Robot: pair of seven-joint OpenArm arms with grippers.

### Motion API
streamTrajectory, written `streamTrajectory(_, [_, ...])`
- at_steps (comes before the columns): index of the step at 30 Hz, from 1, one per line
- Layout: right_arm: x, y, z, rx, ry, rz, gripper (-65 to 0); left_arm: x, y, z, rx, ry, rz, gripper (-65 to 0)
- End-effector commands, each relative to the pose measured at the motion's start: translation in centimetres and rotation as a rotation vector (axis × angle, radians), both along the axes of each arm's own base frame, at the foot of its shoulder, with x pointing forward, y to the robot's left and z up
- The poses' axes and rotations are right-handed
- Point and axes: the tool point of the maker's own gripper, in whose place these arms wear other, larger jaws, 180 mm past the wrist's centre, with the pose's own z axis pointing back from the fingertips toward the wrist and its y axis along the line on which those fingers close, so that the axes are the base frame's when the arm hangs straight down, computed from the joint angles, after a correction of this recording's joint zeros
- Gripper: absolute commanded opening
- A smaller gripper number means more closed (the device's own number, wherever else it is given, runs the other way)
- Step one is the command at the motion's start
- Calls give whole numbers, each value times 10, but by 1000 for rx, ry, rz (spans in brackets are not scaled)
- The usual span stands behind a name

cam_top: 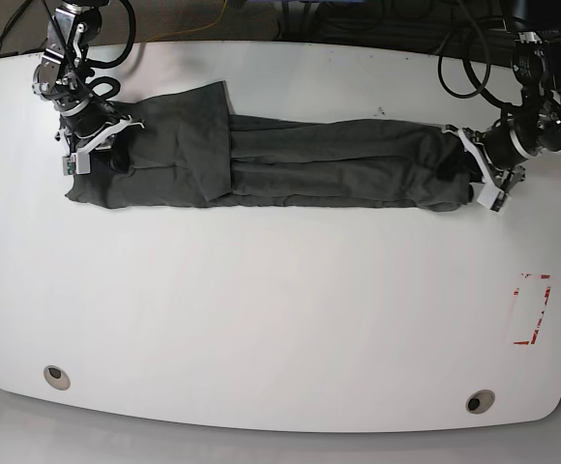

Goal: Layout the t-shirt on the table in an organized manner, then fold the t-shirt properly
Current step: 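Lift the strip's end with the left gripper and fold it toward the right gripper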

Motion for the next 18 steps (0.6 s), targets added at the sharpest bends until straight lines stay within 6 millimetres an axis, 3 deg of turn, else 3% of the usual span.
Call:
streamTrajectory(1, [-21, -8, -21, -62, 132, 15, -650, 6, -13, 14, -3, -48, -54, -627])
streamTrajectory(6, [-21, -7, -21, -60, 130, 15, -650, 8, -51, 19, -20, -66, -172, -627])
streamTrajectory(18, [-20, -7, -20, -60, 129, 15, -650, 12, -116, 26, -112, -91, -286, -627])
